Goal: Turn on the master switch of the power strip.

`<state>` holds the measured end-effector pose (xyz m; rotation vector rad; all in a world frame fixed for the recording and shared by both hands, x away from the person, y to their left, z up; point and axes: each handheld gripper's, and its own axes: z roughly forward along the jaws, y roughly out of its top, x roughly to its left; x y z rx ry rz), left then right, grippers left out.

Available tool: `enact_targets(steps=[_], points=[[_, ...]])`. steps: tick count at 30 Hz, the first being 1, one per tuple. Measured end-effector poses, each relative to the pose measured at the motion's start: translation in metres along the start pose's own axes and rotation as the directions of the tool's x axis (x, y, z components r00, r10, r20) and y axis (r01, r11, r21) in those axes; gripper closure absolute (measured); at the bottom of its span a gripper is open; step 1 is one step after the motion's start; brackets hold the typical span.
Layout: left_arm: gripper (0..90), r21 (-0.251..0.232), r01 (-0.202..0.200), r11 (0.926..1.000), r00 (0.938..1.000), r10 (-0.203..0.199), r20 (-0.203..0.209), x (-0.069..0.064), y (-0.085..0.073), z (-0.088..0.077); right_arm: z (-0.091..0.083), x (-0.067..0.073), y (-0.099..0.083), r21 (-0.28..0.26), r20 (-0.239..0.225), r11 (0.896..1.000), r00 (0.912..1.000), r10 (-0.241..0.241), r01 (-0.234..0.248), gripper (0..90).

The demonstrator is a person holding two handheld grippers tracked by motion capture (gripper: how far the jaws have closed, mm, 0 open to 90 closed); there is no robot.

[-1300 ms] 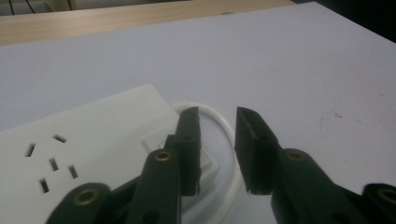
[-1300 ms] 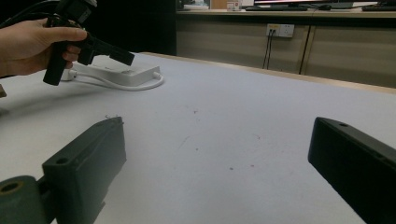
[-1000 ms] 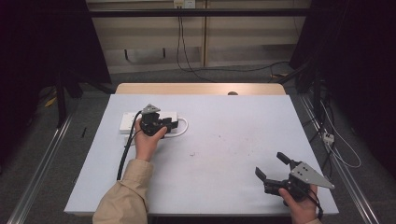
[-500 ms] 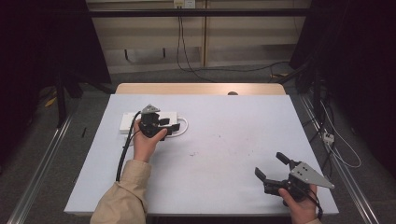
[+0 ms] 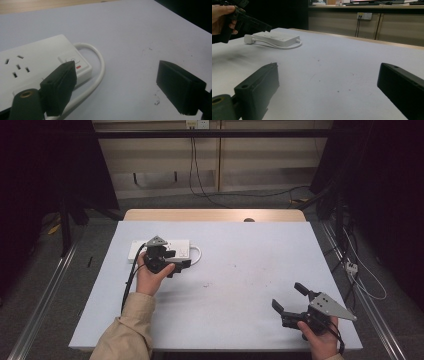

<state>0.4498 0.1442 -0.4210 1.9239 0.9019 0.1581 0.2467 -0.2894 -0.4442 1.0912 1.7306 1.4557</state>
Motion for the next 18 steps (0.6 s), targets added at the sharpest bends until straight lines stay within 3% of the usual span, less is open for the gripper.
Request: enact_targets(steps=[4,18], points=[[15.2,-0.008,0.012,0.9999,0.9999,-0.012,0.004,0.000,-0.004,-0.006,0.001,0.001,0.000,-0.002,-0.005,1.000,1.0000,0.000,0.000,3.2],[11.0,-0.014,-0.014,0.9998,0.9992,0.015,0.038,-0.011,-0.015,-0.024,0.001,0.000,0.000,0.001,-0.005,1.000,1.0000,-0.003,0.003,3.1]])
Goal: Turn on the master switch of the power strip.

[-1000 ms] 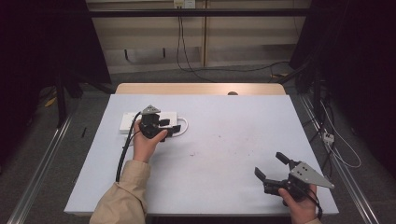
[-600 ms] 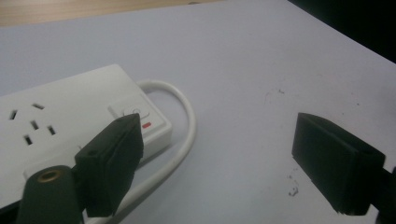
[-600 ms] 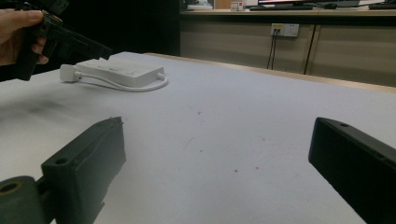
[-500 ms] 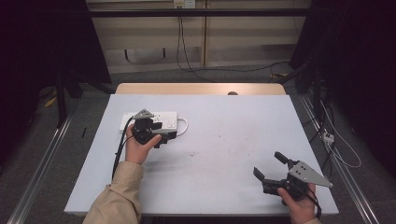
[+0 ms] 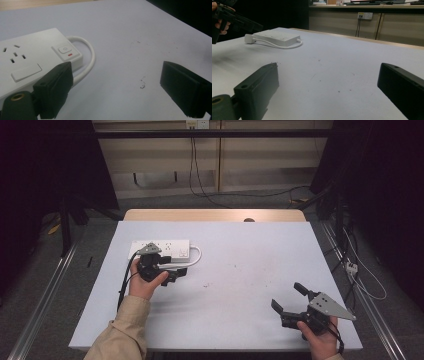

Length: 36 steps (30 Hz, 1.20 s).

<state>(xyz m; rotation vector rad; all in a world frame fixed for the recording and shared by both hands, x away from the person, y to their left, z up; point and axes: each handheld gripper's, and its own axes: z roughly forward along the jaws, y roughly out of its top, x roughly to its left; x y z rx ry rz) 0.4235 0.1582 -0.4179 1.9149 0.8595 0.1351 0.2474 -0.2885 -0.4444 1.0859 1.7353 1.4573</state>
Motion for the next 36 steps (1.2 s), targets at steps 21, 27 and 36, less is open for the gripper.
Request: enact_targets(steps=[21,27,36], points=[[9.6,-0.017,-0.004,0.9998,0.9993,0.004,-0.036,0.002,-0.025,-0.035,0.001,0.003,0.001,0.001,-0.002,1.000,1.0000,-0.006,0.006,3.1],[9.5,-0.017,-0.007,0.9998,0.9994,0.007,-0.035,0.003,-0.031,-0.040,0.001,0.004,0.001,0.003,-0.003,1.000,1.0000,-0.007,0.007,3.1],[9.4,-0.018,-0.015,0.9997,0.9986,0.014,-0.051,0.003,-0.037,-0.048,0.001,0.004,0.001,0.003,-0.004,1.000,1.0000,-0.009,0.009,3.1]])
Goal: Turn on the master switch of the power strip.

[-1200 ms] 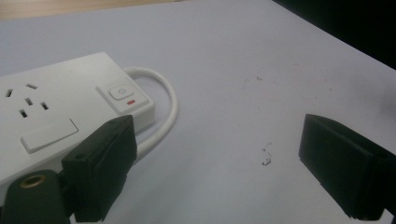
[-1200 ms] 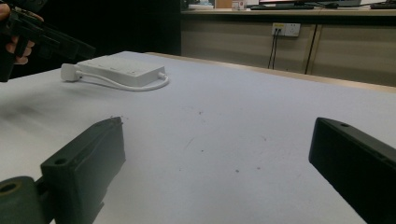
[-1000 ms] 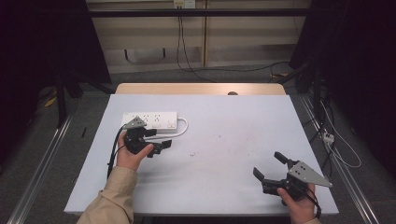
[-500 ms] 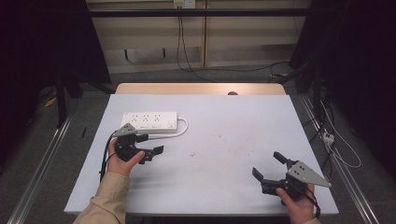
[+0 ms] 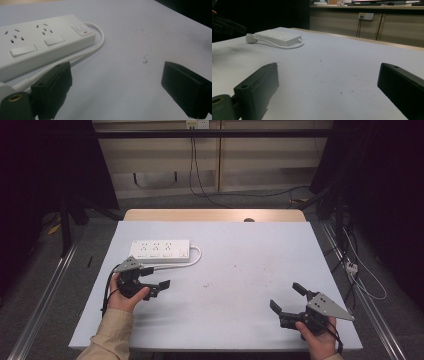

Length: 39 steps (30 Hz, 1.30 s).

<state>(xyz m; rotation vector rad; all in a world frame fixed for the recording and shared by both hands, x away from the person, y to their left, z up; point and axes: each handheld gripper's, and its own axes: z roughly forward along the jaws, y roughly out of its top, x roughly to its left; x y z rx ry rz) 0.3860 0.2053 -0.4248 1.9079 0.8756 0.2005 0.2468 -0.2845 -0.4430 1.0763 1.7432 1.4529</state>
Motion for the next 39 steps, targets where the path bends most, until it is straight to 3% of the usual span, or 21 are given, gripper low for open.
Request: enact_targets(steps=[39], points=[[8.9,-0.007,-0.001,1.0000,0.9988,0.001,-0.049,0.006,-0.021,-0.028,0.001,0.001,0.001,0.000,-0.004,1.000,1.0000,-0.007,0.007,3.1]])
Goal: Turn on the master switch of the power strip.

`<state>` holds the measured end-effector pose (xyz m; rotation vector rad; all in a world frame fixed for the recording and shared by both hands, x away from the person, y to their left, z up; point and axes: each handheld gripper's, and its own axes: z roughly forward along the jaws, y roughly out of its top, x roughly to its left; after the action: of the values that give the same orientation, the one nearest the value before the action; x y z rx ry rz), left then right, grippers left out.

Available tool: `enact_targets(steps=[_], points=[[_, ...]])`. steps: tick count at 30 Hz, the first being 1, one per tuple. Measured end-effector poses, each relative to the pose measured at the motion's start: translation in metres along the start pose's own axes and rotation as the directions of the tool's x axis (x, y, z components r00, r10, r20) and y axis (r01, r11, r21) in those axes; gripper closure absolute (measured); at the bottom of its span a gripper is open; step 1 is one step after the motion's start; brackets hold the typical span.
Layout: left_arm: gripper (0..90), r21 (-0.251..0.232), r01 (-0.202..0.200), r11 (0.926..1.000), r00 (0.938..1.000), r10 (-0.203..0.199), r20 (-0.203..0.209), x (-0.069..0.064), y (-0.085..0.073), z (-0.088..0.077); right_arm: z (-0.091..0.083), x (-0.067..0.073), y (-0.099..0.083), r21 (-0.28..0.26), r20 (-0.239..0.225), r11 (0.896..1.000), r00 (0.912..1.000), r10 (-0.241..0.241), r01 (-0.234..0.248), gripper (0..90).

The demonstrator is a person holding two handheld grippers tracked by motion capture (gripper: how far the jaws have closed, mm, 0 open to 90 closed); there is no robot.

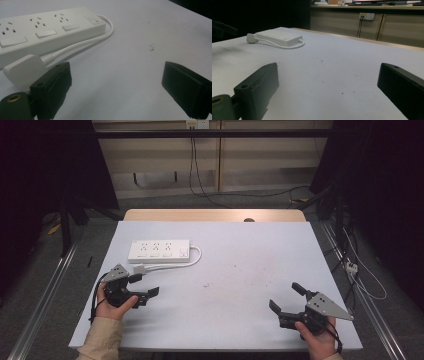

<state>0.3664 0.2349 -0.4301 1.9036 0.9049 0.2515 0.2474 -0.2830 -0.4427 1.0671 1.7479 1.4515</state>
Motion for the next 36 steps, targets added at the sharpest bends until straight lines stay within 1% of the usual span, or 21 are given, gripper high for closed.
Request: enact_targets(steps=[3,4,6,7,8,14,19,30,33,36], points=[[8.9,0.001,0.004,1.0000,1.0000,-0.004,-0.002,0.001,-0.002,-0.001,0.000,0.000,0.000,0.001,0.000,1.000,1.0000,0.001,-0.001,3.1],[8.6,0.004,-0.002,1.0000,1.0000,0.002,-0.005,0.001,-0.002,-0.002,0.000,0.000,0.000,0.000,0.000,1.000,1.0000,0.001,-0.001,3.1],[8.2,0.008,0.002,1.0000,0.9999,-0.002,-0.010,0.002,-0.004,-0.002,0.000,0.000,0.000,0.000,0.000,1.000,1.0000,0.000,0.000,3.1],[8.2,0.002,0.004,1.0000,0.9999,-0.004,-0.010,0.003,-0.005,-0.003,0.000,0.000,0.000,0.000,0.000,1.000,1.0000,0.001,-0.001,3.1],[8.1,0.011,0.000,0.9999,0.9999,0.000,-0.013,0.003,-0.005,-0.004,0.000,0.000,0.000,0.001,-0.001,1.000,1.0000,0.001,-0.001,3.1],[7.6,-0.001,0.006,1.0000,0.9997,-0.006,-0.022,0.005,-0.009,-0.009,-0.001,0.000,0.000,-0.001,0.000,1.000,1.0000,0.010,-0.010,3.1],[7.5,-0.013,0.015,0.9998,0.9995,-0.016,-0.029,0.008,-0.012,-0.012,-0.001,0.000,0.000,-0.003,0.000,1.000,1.0000,0.005,-0.005,3.1],[7.5,0.001,0.014,0.9999,0.9986,-0.014,-0.051,0.010,-0.018,-0.017,-0.001,-0.001,0.000,0.003,-0.003,1.000,1.0000,0.005,-0.005,3.1],[7.4,0.003,0.013,0.9999,0.9986,-0.013,-0.051,0.009,-0.020,-0.018,-0.002,-0.001,0.000,0.005,0.002,1.000,1.0000,0.008,-0.008,2.9],[7.4,0.011,0.008,0.9999,0.9986,-0.008,-0.052,0.009,-0.022,-0.018,-0.001,-0.001,-0.001,0.007,-0.002,1.000,1.0000,0.008,-0.008,2.9]])
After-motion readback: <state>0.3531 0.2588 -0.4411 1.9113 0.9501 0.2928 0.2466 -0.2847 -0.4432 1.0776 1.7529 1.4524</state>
